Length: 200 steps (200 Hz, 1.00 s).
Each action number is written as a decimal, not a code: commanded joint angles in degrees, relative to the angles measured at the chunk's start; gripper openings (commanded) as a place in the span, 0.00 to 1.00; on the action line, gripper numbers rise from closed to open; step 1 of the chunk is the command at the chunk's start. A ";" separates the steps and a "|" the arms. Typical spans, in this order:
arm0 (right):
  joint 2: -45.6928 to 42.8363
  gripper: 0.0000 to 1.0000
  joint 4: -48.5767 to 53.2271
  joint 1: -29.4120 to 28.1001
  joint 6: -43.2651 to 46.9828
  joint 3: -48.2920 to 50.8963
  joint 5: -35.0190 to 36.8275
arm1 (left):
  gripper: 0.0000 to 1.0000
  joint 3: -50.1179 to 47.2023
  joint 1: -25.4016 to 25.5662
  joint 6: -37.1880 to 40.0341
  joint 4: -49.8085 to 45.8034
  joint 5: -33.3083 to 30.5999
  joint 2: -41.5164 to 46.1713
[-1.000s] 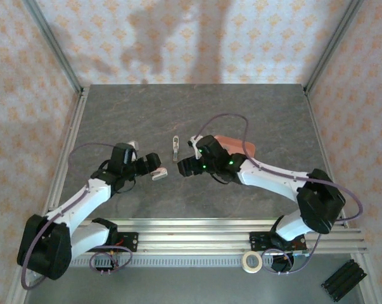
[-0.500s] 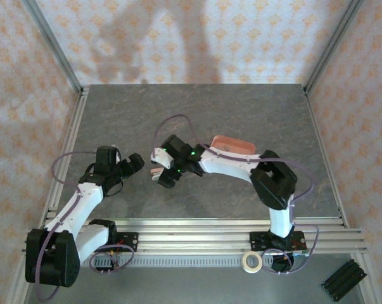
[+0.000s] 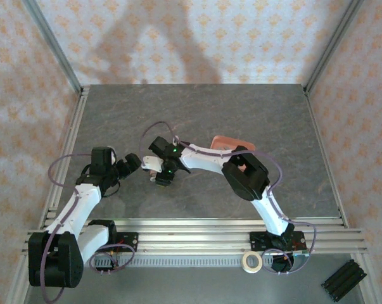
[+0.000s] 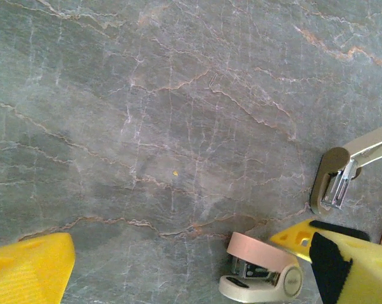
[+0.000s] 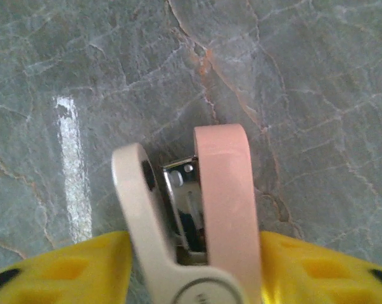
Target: Load the staples into the stapler
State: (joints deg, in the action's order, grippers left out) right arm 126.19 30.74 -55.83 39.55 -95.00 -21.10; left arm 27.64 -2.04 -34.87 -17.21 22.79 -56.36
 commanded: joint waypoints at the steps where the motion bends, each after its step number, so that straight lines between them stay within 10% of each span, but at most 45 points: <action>1: 0.03 0.41 1.78 0.12 2.39 -0.82 0.34 | 0.96 -0.17 -0.46 0.85 -1.64 1.66 1.16; 74: -16.97 0.24 -15.67 0.20 1.83 18.08 5.16 | 0.89 -0.93 -0.37 -0.99 3.75 14.44 1.46; 115: -31.67 0.24 -33.37 0.20 1.15 35.75 8.92 | 0.78 -6.79 1.94 -8.22 23.66 27.53 4.40; 200: -48.13 0.24 -43.05 0.11 3.03 50.72 9.68 | 0.78 -4.87 17.05 -4.19 28.63 25.12 7.32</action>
State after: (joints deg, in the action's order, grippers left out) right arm 80.99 -7.66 -55.83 42.30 -44.95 -12.82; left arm 21.34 12.99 -40.47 7.49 48.60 -49.84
